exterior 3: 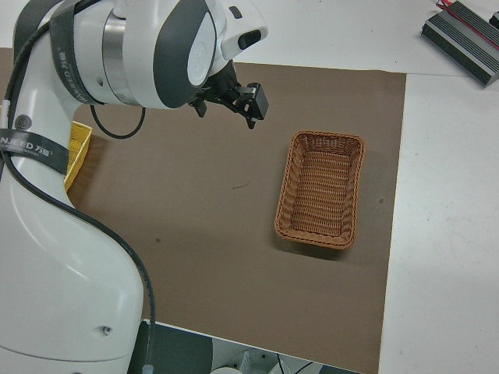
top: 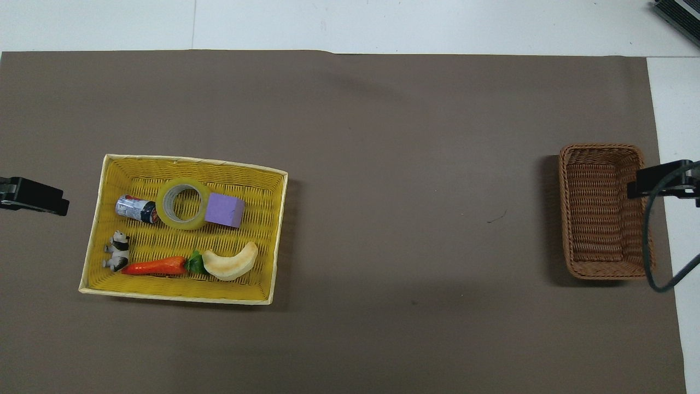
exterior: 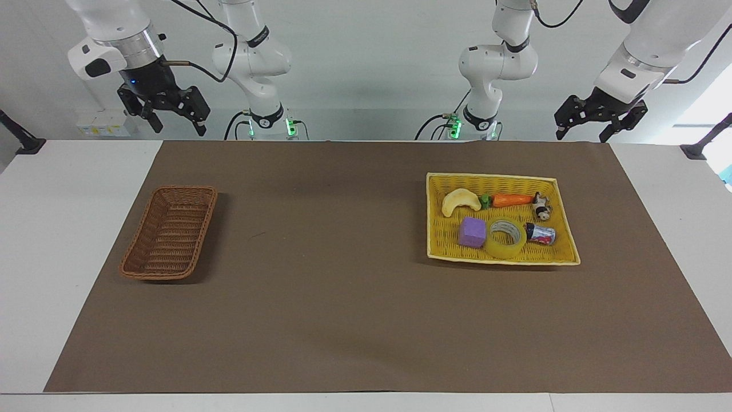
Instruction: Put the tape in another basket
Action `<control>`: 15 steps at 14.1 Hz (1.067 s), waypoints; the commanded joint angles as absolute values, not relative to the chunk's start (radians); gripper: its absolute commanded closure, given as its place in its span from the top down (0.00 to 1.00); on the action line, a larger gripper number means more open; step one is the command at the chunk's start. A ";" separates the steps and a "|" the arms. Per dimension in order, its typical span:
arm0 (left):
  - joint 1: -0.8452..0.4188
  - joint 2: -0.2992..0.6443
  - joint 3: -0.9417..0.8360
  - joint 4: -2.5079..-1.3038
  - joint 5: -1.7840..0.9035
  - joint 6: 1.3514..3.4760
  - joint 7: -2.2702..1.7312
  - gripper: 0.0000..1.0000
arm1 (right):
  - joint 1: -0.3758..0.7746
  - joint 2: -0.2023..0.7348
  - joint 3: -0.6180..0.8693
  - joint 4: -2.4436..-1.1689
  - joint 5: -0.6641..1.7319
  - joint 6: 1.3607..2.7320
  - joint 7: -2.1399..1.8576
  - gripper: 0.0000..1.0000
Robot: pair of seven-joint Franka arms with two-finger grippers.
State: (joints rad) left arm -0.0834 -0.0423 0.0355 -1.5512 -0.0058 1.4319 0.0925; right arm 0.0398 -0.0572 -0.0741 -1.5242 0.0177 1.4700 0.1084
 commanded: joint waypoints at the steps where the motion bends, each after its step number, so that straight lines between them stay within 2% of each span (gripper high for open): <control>1: -0.063 -0.081 0.026 -1.655 -0.014 1.511 0.103 1.00 | 0.028 -0.072 -0.069 -1.545 0.018 1.479 0.074 1.00; 5: -0.064 -0.081 0.026 -1.827 -0.014 1.711 0.104 1.00 | 0.028 -0.074 -0.069 -1.545 0.018 1.479 0.074 1.00; 11: -0.078 -0.040 0.026 -1.976 -0.015 1.940 0.130 1.00 | 0.029 -0.074 -0.069 -1.545 0.018 1.479 0.074 1.00; 12: -0.080 -0.031 0.026 -1.985 -0.015 1.966 0.130 0.97 | 0.029 -0.074 -0.069 -1.545 0.018 1.479 0.074 1.00; 14: -0.081 0.014 0.025 -1.987 -0.015 2.002 0.130 0.81 | 0.028 -0.074 -0.069 -1.546 0.018 1.479 0.074 1.00; 15: -0.086 0.037 0.025 -1.987 -0.015 2.022 0.130 0.81 | 0.028 -0.074 -0.069 -1.546 0.018 1.480 0.074 1.00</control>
